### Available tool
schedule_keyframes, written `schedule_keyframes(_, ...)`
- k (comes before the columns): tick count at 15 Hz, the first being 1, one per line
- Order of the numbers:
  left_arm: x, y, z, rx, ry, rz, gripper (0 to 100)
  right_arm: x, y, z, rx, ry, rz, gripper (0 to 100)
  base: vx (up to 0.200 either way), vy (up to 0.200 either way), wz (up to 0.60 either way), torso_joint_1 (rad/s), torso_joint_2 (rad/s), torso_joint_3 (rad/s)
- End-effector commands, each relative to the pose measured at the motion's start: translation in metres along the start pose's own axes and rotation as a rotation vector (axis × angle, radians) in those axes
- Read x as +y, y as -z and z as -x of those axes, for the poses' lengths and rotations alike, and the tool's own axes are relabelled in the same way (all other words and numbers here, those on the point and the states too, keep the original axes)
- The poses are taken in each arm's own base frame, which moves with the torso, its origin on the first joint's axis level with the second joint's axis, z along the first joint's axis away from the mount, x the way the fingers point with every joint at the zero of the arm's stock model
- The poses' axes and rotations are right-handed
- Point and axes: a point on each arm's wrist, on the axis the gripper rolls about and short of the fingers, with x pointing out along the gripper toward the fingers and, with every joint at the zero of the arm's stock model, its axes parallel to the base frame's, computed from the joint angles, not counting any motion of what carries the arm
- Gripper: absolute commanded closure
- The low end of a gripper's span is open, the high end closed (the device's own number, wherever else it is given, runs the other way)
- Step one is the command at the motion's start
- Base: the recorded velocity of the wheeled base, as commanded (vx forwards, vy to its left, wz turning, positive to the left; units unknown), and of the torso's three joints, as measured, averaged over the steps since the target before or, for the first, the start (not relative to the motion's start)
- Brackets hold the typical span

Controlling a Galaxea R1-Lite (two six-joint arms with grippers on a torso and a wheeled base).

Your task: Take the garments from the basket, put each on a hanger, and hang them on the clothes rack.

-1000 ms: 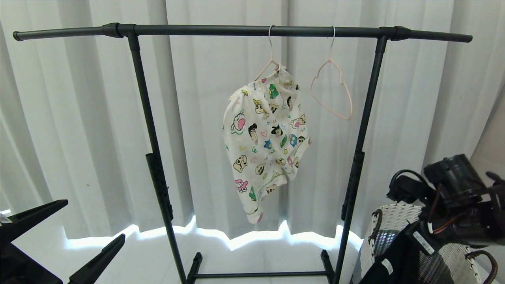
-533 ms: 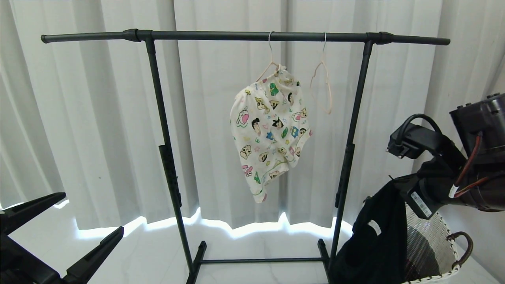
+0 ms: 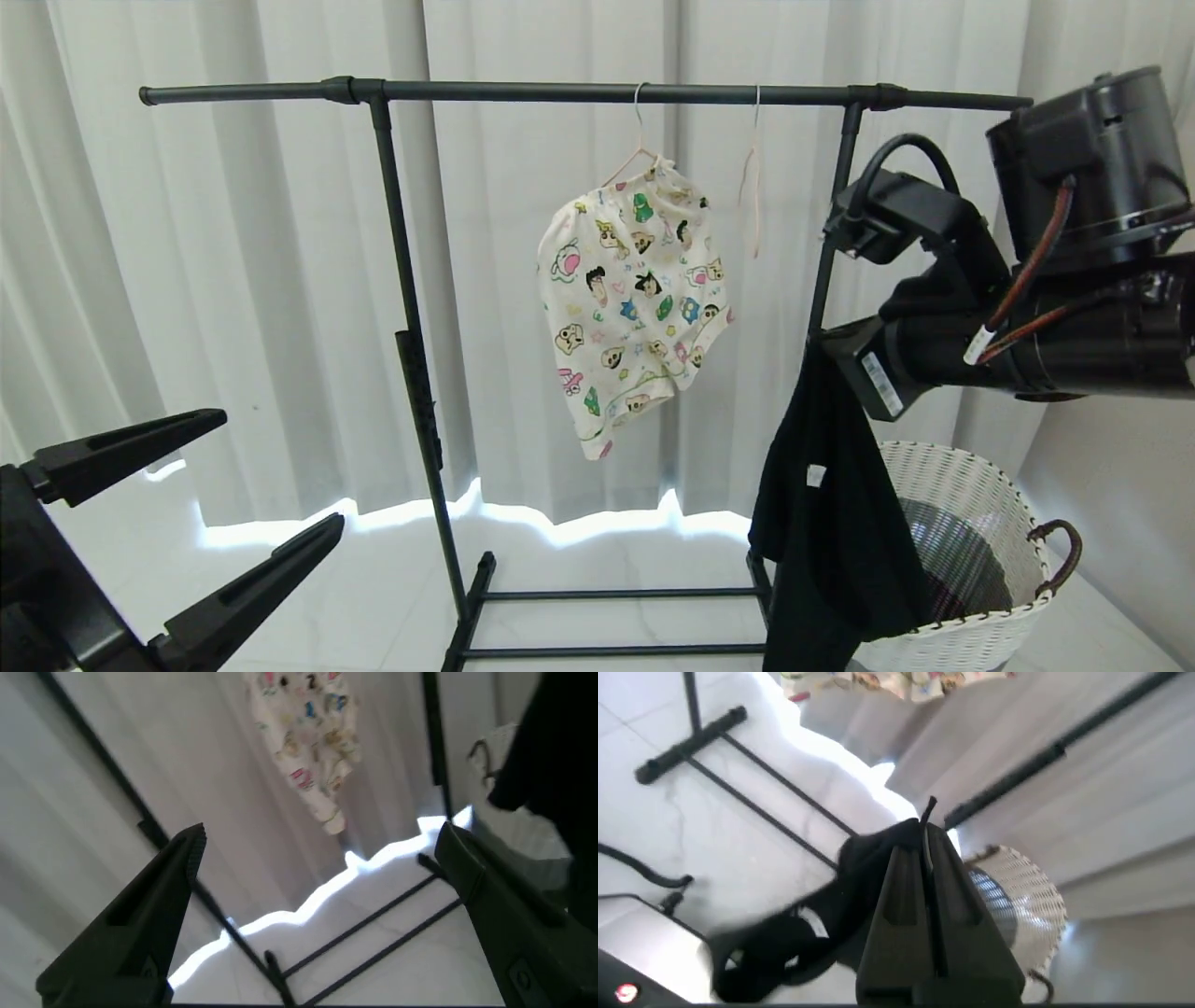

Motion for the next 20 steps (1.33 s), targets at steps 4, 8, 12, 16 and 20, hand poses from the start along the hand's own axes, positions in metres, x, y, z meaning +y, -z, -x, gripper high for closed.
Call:
schedule_keyframes(4,-0.016,-0.017,-0.044,0.025,0.221,0.003,0,0.027,-0.040,-0.015,-0.113,-0.118,0.020,100,0.000,0.000,0.00,0.000,0.00,0.000)
schedule_keyframes(8,-0.052,-0.038,-0.064,0.047,0.436,0.263,0,0.034,-0.059,-0.012,-0.206,-0.240,0.022,100,0.000,0.000,0.00,0.000,0.00,0.000)
schedule_keyframes(12,-0.063,-0.046,-0.112,0.126,0.441,0.345,0,0.035,-0.065,-0.002,-0.270,-0.337,0.027,100,0.000,0.000,0.00,0.000,0.00,0.000)
schedule_keyframes(16,-0.064,-0.037,-0.157,0.202,0.382,0.354,0,0.034,-0.070,0.007,-0.300,-0.357,0.026,100,0.000,0.000,0.00,0.000,0.00,0.000)
schedule_keyframes(20,-0.059,-0.023,-0.172,0.255,0.344,0.360,0,0.037,-0.071,0.011,-0.311,-0.367,0.032,100,0.000,0.000,0.00,0.000,0.00,0.000)
